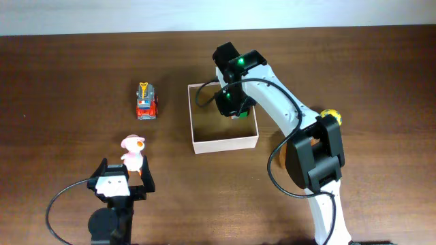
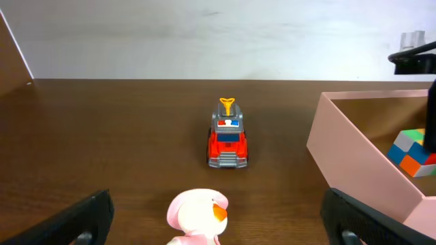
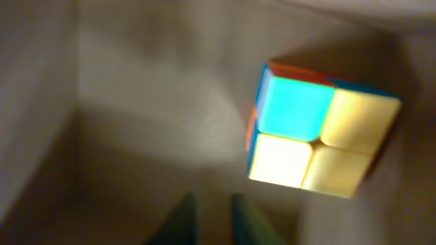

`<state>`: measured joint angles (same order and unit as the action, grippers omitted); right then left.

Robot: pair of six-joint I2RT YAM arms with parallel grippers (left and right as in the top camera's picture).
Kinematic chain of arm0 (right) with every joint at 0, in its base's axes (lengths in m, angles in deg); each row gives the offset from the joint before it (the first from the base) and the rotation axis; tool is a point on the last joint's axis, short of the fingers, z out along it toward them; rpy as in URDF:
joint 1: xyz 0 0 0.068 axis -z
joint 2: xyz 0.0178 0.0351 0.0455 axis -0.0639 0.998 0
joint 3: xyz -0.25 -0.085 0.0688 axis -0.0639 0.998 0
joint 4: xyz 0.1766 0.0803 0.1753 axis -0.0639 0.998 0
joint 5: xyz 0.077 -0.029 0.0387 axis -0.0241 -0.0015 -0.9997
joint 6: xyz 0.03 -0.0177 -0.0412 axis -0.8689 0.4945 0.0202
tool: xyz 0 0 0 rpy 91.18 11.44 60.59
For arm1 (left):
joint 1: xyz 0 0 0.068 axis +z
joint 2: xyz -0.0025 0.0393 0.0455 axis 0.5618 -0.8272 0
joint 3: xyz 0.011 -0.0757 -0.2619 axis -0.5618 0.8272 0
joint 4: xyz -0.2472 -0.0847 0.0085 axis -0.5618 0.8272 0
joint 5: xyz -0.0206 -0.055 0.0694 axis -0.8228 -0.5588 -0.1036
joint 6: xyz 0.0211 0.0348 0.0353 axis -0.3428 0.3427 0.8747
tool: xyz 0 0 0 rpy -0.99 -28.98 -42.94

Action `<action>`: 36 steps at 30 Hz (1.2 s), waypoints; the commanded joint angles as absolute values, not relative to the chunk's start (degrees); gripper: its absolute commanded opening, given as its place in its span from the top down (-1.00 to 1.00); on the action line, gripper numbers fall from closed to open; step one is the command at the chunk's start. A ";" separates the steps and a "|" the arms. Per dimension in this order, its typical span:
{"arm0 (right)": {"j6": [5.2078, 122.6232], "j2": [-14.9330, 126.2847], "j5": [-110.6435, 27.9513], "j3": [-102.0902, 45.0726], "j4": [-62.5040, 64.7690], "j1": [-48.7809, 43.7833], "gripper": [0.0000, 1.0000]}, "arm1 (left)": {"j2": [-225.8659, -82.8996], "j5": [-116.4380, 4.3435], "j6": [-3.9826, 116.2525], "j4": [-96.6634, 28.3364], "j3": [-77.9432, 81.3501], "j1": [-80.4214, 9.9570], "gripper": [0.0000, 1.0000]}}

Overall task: Pack container
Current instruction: 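Adjust the cube inside the box and open the right gripper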

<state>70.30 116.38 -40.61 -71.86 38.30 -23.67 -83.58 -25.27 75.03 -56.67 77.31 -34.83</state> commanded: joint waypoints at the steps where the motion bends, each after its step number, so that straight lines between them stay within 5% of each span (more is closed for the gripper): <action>1: 71.67 116.45 -43.21 -72.98 37.54 -23.38 0.36 | -83.03 -26.10 76.14 -56.80 78.03 -34.50 -0.99; 9: 76.18 116.49 -42.32 -72.93 29.93 -25.31 0.20 | -83.03 -26.10 76.14 -56.80 78.03 -34.50 -0.99; 14: 77.34 116.56 -39.63 -72.93 28.73 -26.81 0.51 | -83.03 -26.10 76.14 -56.82 78.03 -34.50 -0.99; 36: 79.54 120.16 -27.87 -72.93 28.33 -27.08 0.59 | -83.03 -26.10 76.14 -56.80 78.03 -34.50 -0.99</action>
